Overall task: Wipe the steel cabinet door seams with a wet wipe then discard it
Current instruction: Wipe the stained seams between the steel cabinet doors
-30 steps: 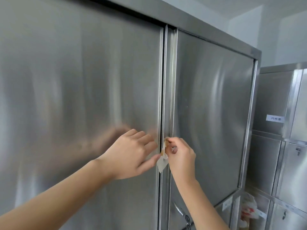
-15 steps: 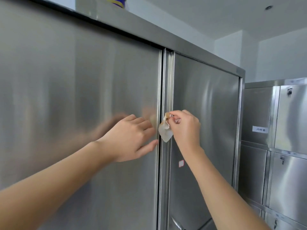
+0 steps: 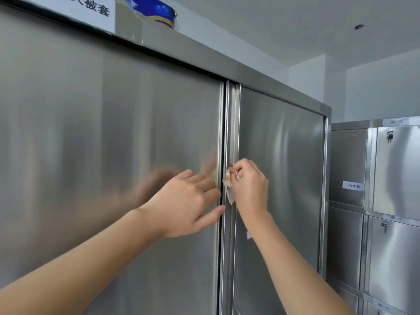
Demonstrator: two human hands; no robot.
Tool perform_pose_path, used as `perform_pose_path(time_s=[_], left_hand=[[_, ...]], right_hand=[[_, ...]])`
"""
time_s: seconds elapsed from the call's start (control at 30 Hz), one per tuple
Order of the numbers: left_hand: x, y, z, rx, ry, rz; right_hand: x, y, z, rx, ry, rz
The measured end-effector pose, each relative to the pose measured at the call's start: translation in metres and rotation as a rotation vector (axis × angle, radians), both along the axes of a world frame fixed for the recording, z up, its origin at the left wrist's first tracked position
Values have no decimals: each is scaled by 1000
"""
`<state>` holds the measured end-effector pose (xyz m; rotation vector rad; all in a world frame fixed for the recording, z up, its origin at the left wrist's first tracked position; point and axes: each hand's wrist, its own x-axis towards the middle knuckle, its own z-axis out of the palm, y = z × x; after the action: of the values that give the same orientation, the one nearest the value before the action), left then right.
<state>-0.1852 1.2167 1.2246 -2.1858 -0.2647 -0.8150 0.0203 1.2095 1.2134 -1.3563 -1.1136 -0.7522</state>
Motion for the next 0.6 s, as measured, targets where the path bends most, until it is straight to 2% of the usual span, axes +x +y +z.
perform_pose_path(time_s=[0.17,0.3,0.6], left_hand=[[-5,4,-11,-17,12,26],[-10,4,-30,-50,22,16],[-13,-3,-124,-251,83,10]], right_hand=[[2,-1,-36,-34,52,20],[2,-4,-93,-117,89,31],[1,-36,-218,-359,272,170]])
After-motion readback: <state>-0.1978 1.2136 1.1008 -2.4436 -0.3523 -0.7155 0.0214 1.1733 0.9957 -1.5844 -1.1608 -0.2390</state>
